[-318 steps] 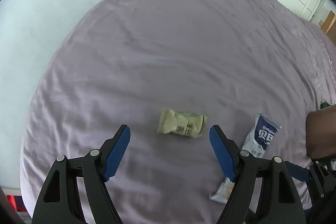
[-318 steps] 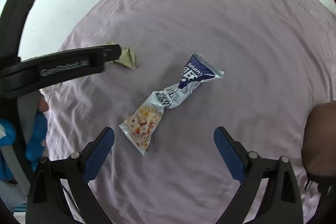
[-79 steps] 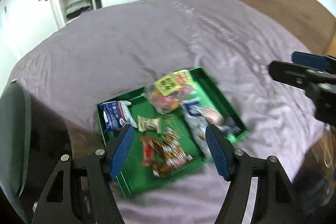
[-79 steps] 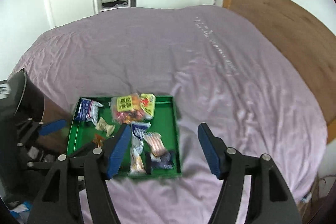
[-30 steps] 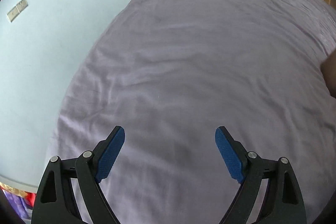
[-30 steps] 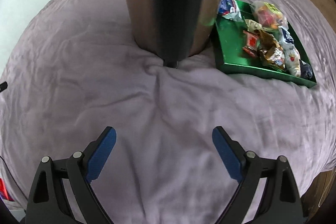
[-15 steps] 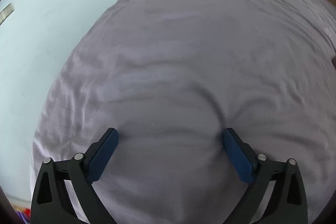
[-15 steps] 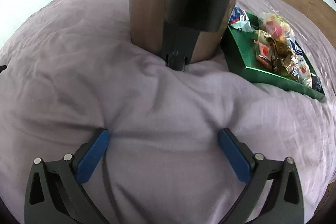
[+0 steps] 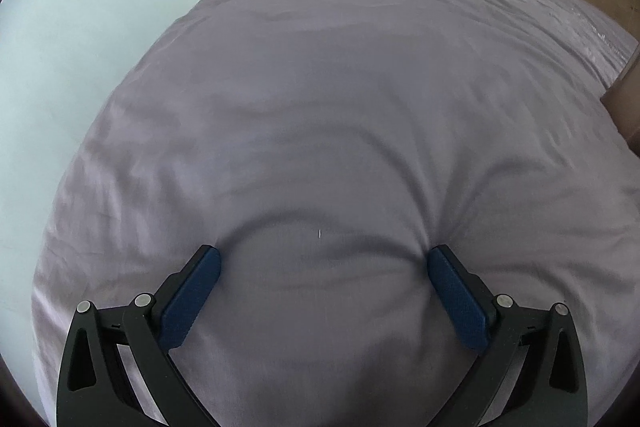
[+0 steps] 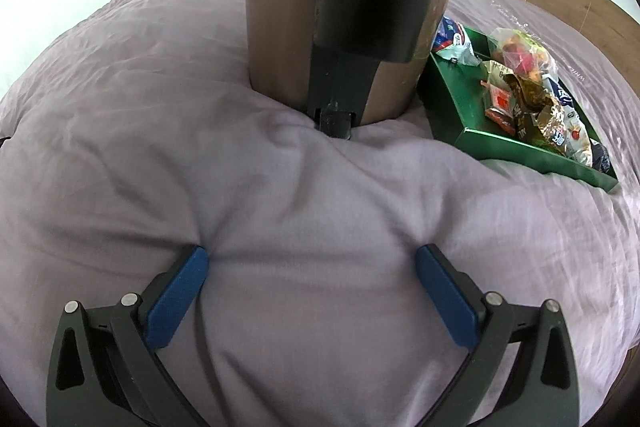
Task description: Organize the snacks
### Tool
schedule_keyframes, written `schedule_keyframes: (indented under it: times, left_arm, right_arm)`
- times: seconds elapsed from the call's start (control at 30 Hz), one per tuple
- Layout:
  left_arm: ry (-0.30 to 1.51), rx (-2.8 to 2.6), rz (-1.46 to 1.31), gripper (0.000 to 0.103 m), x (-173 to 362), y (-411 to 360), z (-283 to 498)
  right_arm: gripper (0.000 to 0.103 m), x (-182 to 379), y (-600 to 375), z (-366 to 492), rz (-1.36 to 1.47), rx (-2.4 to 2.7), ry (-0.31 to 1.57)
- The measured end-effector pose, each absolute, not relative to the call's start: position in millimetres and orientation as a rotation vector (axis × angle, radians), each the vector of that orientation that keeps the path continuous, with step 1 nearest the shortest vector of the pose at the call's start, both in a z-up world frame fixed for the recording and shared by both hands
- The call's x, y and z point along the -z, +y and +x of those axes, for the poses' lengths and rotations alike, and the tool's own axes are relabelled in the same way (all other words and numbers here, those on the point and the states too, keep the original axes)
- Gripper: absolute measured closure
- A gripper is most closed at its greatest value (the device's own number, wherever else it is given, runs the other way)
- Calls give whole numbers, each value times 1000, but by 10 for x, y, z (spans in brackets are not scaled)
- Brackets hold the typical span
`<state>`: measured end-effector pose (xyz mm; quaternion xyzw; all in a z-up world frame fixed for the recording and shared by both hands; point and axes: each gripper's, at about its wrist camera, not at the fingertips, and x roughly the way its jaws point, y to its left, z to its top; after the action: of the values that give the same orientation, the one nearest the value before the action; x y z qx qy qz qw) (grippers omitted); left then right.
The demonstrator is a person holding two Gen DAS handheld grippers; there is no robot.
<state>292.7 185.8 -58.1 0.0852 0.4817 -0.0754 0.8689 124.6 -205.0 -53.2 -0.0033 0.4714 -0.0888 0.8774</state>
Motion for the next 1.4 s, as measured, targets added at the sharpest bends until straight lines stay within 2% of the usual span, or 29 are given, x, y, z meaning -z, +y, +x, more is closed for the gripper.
schedule_keyframes:
  times: [1.4]
  left_arm:
    - [985,157,138,1,590,1927,2862]
  right_arm:
    - [0,542,-2013,1165,-5,186,928]
